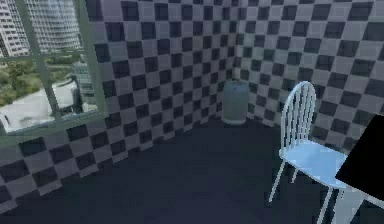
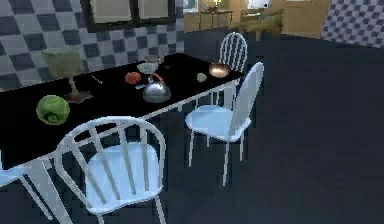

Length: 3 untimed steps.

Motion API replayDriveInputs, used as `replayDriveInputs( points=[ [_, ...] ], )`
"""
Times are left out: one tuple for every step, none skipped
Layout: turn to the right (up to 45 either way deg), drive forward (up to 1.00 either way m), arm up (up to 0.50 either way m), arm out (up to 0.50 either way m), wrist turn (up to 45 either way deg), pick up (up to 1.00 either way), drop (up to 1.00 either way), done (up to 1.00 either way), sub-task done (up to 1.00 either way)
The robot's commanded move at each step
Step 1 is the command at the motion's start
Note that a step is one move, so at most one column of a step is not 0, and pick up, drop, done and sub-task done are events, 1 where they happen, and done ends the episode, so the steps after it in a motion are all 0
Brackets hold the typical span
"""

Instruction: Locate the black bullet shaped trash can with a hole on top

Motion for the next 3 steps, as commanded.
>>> replayDriveInputs(
  points=[
    [0.0,1.0,0.0,0.0,0.0,0.0,0.0,0.0,0.0],
    [3.0,0.0,0.0,0.0,0.0,0.0,0.0,0.0,0.0],
    [-9.0,0.0,0.0,0.0,0.0,0.0,0.0,0.0,0.0]
  ],
)
